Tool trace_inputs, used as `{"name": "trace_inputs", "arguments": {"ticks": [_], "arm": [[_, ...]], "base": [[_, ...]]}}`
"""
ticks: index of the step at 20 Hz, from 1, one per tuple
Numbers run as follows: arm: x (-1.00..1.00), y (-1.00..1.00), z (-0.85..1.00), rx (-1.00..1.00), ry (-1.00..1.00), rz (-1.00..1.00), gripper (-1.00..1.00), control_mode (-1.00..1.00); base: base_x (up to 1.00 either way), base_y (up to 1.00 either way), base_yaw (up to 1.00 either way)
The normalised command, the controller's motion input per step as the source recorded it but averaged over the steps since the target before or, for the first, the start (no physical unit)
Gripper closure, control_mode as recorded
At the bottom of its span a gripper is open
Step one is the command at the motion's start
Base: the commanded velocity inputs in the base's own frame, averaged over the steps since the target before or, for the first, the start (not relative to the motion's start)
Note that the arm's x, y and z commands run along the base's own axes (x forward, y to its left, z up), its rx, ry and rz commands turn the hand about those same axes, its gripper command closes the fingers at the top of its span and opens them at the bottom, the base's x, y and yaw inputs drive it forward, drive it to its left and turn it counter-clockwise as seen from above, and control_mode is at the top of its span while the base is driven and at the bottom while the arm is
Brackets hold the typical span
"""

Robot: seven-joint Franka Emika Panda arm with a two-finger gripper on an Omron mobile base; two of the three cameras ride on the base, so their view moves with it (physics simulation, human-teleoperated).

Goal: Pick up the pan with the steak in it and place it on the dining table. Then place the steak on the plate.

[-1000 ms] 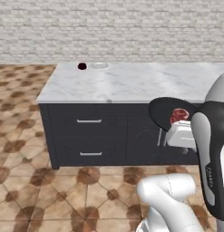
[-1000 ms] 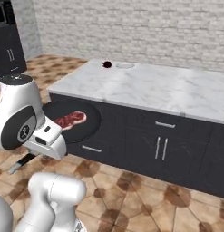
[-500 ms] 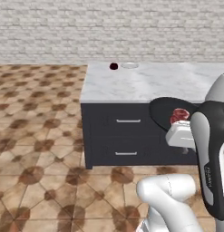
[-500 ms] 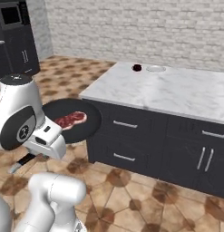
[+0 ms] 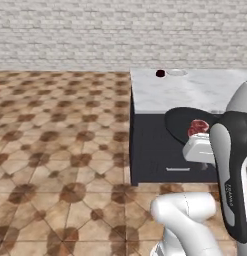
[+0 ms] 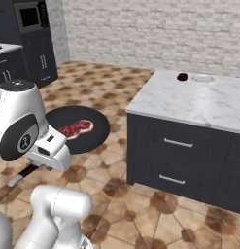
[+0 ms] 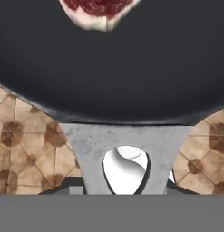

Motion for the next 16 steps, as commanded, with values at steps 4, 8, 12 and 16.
{"name": "trace_inputs", "arguments": {"ticks": [4, 8, 12, 16], "arm": [[0.00, 0.00, 0.00, 0.00, 0.00, 0.00, 1.00, 1.00], [0.00, 0.00, 0.00, 0.00, 0.00, 0.00, 1.00, 1.00], [0.00, 0.00, 0.00, 0.00, 0.00, 0.00, 1.00, 1.00], [0.00, 0.00, 0.00, 0.00, 0.00, 0.00, 1.00, 1.00]], "base": [[0.04, 1.00, 0.03], [0.05, 1.00, 0.03], [0.01, 1.00, 0.04], [0.36, 0.87, 0.03]]}}
